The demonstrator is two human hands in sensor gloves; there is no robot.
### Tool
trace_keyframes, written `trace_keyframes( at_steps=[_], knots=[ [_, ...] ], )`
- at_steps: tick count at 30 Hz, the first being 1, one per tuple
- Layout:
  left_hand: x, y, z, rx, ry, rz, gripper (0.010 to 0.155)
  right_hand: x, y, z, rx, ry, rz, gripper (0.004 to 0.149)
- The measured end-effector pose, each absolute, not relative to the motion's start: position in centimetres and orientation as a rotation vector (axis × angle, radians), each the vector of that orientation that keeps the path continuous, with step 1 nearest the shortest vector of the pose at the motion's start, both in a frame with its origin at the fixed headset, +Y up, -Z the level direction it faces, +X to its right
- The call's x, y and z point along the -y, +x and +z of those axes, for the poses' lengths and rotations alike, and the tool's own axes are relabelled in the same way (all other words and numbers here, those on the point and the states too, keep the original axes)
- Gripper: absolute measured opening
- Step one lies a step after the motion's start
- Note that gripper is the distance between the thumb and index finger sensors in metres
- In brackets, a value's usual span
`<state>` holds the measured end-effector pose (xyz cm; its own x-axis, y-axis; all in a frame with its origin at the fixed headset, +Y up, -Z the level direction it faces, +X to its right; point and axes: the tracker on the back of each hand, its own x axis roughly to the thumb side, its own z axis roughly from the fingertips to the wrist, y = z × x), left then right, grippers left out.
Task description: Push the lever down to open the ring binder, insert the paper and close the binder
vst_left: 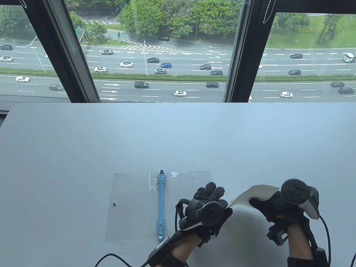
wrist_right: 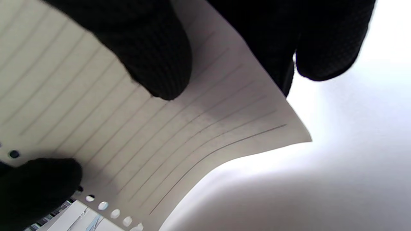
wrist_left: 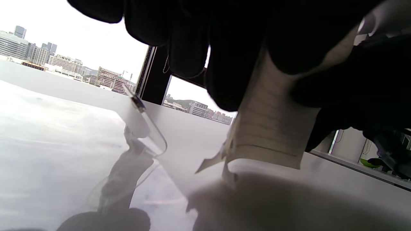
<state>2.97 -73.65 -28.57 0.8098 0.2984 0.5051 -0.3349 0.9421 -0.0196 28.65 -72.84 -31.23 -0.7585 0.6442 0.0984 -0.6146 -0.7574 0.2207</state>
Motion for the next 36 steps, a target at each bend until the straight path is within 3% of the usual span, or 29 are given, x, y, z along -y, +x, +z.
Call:
trace_keyframes(
  at_steps=[1,6,10,15,23,36],
  knots=[
    [73.9,3.0,-28.6,0.532,0.050,0.319,0.051,73.2,28.6,-31.3,-0.286,0.212,2.445,0.039],
    [73.6,2.5,-28.7,0.523,0.087,0.399,0.052,72.4,28.7,-31.1,-0.203,0.229,2.396,0.038],
    [74.0,2.4,-28.8,0.533,0.054,0.360,0.052,73.2,28.4,-31.2,-0.324,0.217,2.439,0.038],
    [73.3,0.7,-29.2,0.485,0.064,0.564,0.056,72.4,28.8,-31.1,-0.299,0.261,2.288,0.036],
    [73.4,-2.2,-30.2,0.369,-0.011,0.876,0.043,72.4,28.4,-30.9,-0.383,0.330,2.121,0.037],
    [74.1,-3.5,-31.1,0.309,-0.082,1.016,0.042,71.2,29.5,-30.6,-0.040,0.311,2.002,0.038]
  ],
)
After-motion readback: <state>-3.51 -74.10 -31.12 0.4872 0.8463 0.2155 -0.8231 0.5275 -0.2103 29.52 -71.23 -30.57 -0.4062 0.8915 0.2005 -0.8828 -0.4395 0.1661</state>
